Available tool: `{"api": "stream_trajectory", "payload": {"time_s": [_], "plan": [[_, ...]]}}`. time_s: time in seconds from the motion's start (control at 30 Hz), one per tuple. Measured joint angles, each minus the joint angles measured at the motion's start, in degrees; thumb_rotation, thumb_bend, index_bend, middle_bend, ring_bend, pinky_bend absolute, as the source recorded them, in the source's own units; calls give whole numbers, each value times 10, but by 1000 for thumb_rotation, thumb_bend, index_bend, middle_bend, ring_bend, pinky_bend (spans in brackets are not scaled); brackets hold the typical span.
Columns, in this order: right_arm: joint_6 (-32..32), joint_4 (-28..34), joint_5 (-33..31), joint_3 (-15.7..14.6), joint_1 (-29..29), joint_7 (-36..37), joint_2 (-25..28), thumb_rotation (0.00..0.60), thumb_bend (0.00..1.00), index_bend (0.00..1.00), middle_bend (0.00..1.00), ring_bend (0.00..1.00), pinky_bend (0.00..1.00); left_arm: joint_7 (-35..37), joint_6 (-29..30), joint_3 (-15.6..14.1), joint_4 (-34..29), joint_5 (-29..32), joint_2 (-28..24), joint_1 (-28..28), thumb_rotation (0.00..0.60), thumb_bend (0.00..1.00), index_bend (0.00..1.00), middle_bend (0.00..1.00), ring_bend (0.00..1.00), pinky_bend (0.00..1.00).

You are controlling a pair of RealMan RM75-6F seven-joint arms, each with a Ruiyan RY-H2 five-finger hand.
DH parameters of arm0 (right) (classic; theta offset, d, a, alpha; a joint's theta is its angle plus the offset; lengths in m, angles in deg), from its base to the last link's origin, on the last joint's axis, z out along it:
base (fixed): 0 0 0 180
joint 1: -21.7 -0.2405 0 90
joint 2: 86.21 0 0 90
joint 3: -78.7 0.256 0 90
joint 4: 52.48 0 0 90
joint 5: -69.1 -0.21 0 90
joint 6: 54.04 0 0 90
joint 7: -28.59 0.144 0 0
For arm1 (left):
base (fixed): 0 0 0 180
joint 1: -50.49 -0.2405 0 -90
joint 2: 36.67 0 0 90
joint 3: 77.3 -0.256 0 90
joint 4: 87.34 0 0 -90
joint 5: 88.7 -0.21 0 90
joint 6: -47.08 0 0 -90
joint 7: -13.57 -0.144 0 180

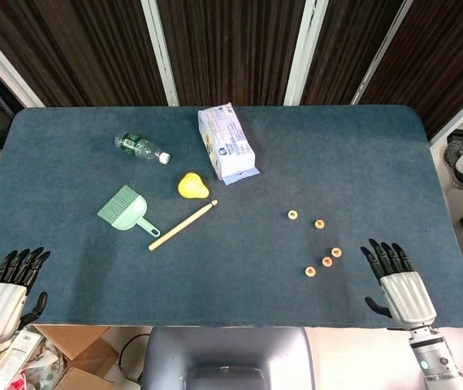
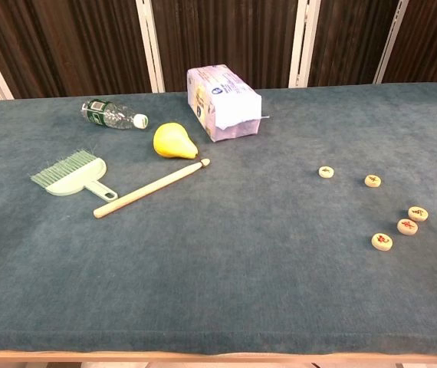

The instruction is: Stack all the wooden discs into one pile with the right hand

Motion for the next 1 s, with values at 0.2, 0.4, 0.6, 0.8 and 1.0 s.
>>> {"api": "stream_trajectory", "payload": {"time_s": [0.2,0.4,0.6,0.8,1.0], "plan": [[-21,-19,9,2,-13,-1,-15,600,314,59,0,0,0,3,-1,0,1,1,-1,-1,600,506,5,40,10,40],[-67,-47,19,8,-46,-2,-51,600,313,163,0,0,0,6,-4,-3,1,-6,-2,1,600,505,5,40,10,40],[-143,-70,11,25,-97,-17,-91,600,316,300,0,0,0,16,-4,-4,2,-8,-5,1,600,506,5,40,11,40],[-201,-104,-26,44,-139,-57,-138,600,359,411,0,0,0,23,-6,-5,4,-10,-8,3,600,506,4,40,10,40],[-213,-124,-57,51,-148,-79,-158,600,410,471,0,0,0,24,-8,-5,5,-10,-9,5,600,507,6,40,11,40]]}}
